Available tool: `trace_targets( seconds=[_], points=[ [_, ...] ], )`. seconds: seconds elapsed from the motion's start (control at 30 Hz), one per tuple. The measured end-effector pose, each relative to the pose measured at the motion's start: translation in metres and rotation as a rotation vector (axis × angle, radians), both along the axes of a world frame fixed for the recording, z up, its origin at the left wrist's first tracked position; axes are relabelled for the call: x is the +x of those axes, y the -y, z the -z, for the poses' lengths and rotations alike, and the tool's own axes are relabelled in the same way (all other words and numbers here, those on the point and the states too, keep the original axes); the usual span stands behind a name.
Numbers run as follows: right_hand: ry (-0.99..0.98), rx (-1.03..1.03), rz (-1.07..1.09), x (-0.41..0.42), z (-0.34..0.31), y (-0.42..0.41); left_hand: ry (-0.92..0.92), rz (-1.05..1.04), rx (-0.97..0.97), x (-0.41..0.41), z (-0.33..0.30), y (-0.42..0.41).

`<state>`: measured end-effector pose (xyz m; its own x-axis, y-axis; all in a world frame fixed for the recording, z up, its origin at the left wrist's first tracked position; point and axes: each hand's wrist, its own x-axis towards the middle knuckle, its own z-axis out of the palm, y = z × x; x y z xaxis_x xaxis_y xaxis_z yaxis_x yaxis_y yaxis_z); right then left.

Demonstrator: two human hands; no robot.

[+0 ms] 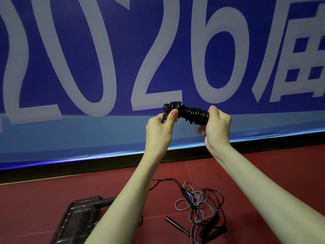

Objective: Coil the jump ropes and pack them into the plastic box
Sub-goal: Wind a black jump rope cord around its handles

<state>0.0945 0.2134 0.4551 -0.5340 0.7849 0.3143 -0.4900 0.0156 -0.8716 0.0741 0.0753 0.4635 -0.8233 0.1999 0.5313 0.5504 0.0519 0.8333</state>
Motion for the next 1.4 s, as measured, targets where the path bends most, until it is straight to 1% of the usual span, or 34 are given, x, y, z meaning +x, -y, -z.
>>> trace_targets(
  seconds=[0.13, 0.17, 0.27, 0.3, 0.4, 0.5, 0.57, 0.7, 0.77, 0.83, 0.9, 0.93, 1.0, 1.03, 1.1, 1.17, 1.23, 1.3, 1.37, 1.4],
  points=[
    [-0.039, 0.372, 0.171, 0.010, -0.003, -0.003, 0.188, 0.032, -0.054, -0.003, 0.006, -0.001],
    [-0.035, 0.403, 0.184, 0.011, -0.002, -0.004, 0.212, 0.049, -0.076, -0.004, 0.009, 0.000],
    [0.013, 0.345, 0.172, 0.008, 0.009, -0.008, 0.246, 0.103, -0.148, -0.004, 0.014, 0.000],
    [0.027, 0.324, 0.159, 0.006, 0.014, -0.009, 0.267, 0.133, -0.140, -0.004, 0.016, 0.000],
    [0.029, 0.323, 0.126, 0.001, 0.019, -0.014, 0.407, 0.298, -0.012, -0.006, 0.017, 0.002],
    [0.022, 0.477, 0.178, 0.002, 0.018, -0.018, 0.486, 0.389, 0.051, -0.009, 0.014, 0.007],
    [-0.013, 0.608, 0.242, 0.005, 0.016, -0.018, 0.504, 0.378, 0.050, -0.010, 0.010, 0.009],
    [-0.118, 0.822, 0.327, 0.008, 0.013, -0.021, 0.533, 0.306, -0.010, -0.005, 0.005, 0.009],
    [-0.148, 0.888, 0.345, 0.009, 0.011, -0.022, 0.546, 0.305, -0.027, -0.003, 0.005, 0.009],
    [-0.143, 0.887, 0.341, 0.010, 0.012, -0.023, 0.547, 0.323, -0.046, -0.003, 0.005, 0.009],
    [-0.093, 0.839, 0.279, 0.011, 0.013, -0.023, 0.560, 0.374, -0.023, -0.004, 0.003, 0.009],
    [-0.054, 0.799, 0.205, 0.012, 0.012, -0.023, 0.570, 0.400, 0.009, -0.005, 0.002, 0.010],
    [0.001, 0.705, -0.031, 0.016, 0.004, -0.021, 0.543, 0.411, 0.049, -0.007, -0.001, 0.015],
    [0.016, 0.651, -0.170, 0.019, 0.000, -0.021, 0.496, 0.392, 0.031, -0.008, -0.002, 0.019],
    [0.065, 0.572, -0.390, 0.023, -0.007, -0.026, 0.357, 0.327, -0.070, -0.011, -0.005, 0.027],
    [0.172, 0.591, -0.522, 0.029, -0.011, -0.033, 0.251, 0.275, -0.176, -0.011, -0.007, 0.034],
    [0.339, 0.711, -0.609, 0.036, -0.015, -0.036, 0.204, 0.266, -0.283, -0.011, -0.009, 0.038],
    [0.472, 0.956, -0.600, 0.040, -0.017, -0.033, 0.166, 0.265, -0.383, -0.008, -0.010, 0.038],
    [0.506, 1.199, -0.518, 0.037, -0.014, -0.026, 0.132, 0.241, -0.417, -0.005, -0.013, 0.037],
    [0.488, 1.259, -0.480, 0.035, -0.012, -0.022, 0.120, 0.231, -0.416, -0.004, -0.015, 0.036]
  ],
)
